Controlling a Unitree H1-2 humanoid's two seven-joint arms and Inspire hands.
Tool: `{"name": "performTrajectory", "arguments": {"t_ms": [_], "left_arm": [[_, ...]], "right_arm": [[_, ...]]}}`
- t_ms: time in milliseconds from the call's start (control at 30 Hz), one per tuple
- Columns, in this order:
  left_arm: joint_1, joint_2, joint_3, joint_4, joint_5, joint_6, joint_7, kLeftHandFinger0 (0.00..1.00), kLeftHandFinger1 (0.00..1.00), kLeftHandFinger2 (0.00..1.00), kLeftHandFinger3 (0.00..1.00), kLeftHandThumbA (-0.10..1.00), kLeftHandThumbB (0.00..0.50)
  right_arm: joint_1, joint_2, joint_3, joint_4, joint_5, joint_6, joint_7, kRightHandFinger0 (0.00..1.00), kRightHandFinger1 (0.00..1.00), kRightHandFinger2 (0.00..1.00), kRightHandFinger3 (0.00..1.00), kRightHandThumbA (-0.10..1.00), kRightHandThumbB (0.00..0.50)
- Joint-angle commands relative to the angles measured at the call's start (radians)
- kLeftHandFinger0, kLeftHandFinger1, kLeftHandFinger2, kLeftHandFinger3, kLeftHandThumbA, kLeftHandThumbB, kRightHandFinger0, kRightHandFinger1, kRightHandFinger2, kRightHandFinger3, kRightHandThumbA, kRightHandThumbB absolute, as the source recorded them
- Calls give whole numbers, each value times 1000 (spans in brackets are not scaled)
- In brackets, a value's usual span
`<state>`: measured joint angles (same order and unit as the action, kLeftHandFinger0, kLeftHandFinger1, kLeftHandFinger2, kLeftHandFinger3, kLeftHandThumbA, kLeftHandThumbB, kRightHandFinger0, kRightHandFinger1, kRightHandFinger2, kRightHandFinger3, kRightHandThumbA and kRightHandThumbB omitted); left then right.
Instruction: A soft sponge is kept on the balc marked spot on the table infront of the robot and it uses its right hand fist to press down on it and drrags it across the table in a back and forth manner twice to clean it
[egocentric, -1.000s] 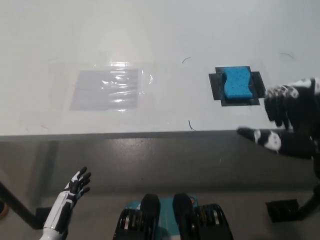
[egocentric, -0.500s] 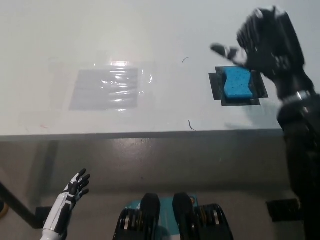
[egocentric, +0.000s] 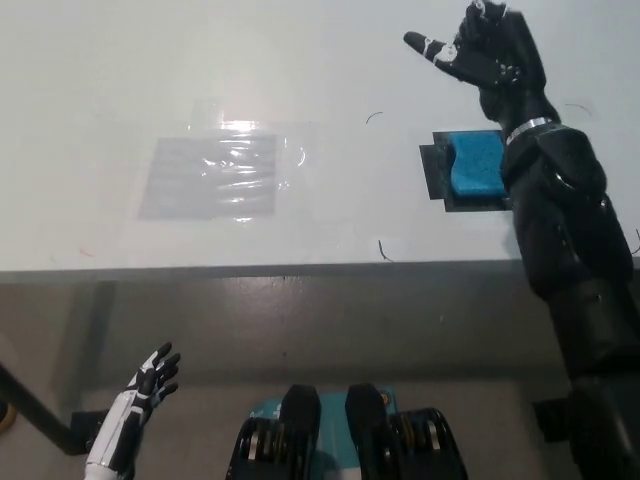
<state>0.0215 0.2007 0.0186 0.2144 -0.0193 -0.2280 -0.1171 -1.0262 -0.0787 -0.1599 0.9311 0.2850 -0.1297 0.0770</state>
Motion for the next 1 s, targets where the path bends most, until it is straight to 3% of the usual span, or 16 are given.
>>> {"name": "performTrajectory", "arguments": {"t_ms": [0, 67, 167, 267, 333, 533, 900, 967], "left_arm": [[26, 2, 5, -17, -8, -58, -4, 1000, 1000, 1000, 1000, 1000, 500], [34, 0, 6, -17, -6, -63, -2, 1000, 1000, 1000, 1000, 1000, 500], [39, 3, 8, -21, -13, -59, -6, 1000, 1000, 1000, 1000, 1000, 500], [44, 3, 7, -21, -13, -61, -7, 1000, 1000, 1000, 1000, 1000, 500], [61, 2, 4, -23, -12, -68, -9, 1000, 1000, 1000, 1000, 1000, 500], [84, -3, -6, -27, -2, -73, -8, 1000, 1000, 1000, 1000, 1000, 500], [56, -3, -26, -21, 14, -57, -10, 1000, 1000, 1000, 1000, 1000, 500], [53, -3, -26, -24, 12, -54, -10, 1000, 1000, 1000, 1000, 1000, 500]], "right_arm": [[-150, -23, -60, 236, 30, -183, -10, 0, 0, 84, 99, 1000, 320], [-158, -27, -76, 289, 39, -180, -3, 0, 0, 39, 45, 1000, 350], [-158, -42, -91, 371, 34, -191, 8, 0, 0, 44, 35, 1000, 308], [-146, -42, -112, 419, 40, -185, 13, 0, 0, 22, 0, 1000, 311], [-125, -37, -106, 440, 25, -185, 14, 0, 0, 24, 0, 1000, 347], [-80, -30, -102, 477, 15, -178, 13, 0, 0, 76, 0, 1000, 306], [-30, -12, -97, 497, 9, -129, 14, 0, 0, 0, 0, 1000, 333], [-18, -2, -89, 500, 1, -133, 8, 0, 0, 0, 0, 1000, 301]]}}
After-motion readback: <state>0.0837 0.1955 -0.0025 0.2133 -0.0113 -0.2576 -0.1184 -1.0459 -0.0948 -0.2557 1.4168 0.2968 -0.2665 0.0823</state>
